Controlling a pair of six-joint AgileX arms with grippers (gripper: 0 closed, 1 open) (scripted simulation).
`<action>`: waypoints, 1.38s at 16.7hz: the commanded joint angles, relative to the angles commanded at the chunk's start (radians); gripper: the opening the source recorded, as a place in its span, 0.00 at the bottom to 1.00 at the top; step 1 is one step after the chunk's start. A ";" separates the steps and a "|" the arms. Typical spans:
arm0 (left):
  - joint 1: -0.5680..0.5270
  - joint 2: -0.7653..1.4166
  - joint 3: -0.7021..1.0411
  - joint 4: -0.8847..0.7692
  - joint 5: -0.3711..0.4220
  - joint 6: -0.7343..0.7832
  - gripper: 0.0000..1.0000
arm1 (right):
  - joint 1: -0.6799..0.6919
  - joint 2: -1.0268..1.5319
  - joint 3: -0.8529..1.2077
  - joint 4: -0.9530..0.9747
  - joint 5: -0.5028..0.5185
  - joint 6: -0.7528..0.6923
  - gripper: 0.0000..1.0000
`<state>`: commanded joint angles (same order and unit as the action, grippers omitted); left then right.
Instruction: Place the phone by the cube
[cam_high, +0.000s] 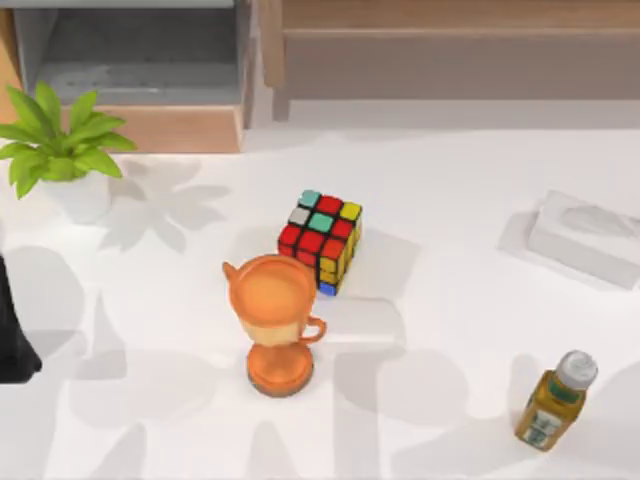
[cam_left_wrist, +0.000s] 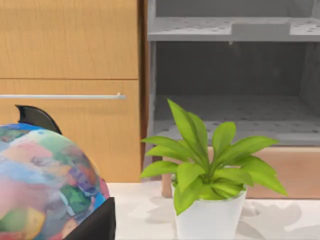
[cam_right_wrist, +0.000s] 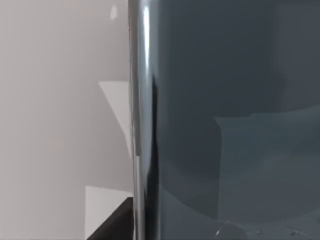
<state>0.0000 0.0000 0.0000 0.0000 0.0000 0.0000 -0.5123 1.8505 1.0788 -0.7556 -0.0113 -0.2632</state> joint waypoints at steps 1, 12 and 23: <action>0.000 0.000 0.000 0.000 0.000 0.000 1.00 | 0.000 -0.008 0.008 -0.016 0.000 0.000 0.00; 0.000 0.000 0.000 0.000 0.000 0.000 1.00 | 0.042 -0.073 0.115 -0.050 0.016 0.072 0.00; 0.000 0.000 0.000 0.000 0.000 0.000 1.00 | 0.370 0.002 0.487 -0.266 0.026 0.438 0.00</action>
<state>0.0000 0.0000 0.0000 0.0000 0.0000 0.0000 -0.1425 1.8528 1.5658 -1.0212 0.0143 0.1751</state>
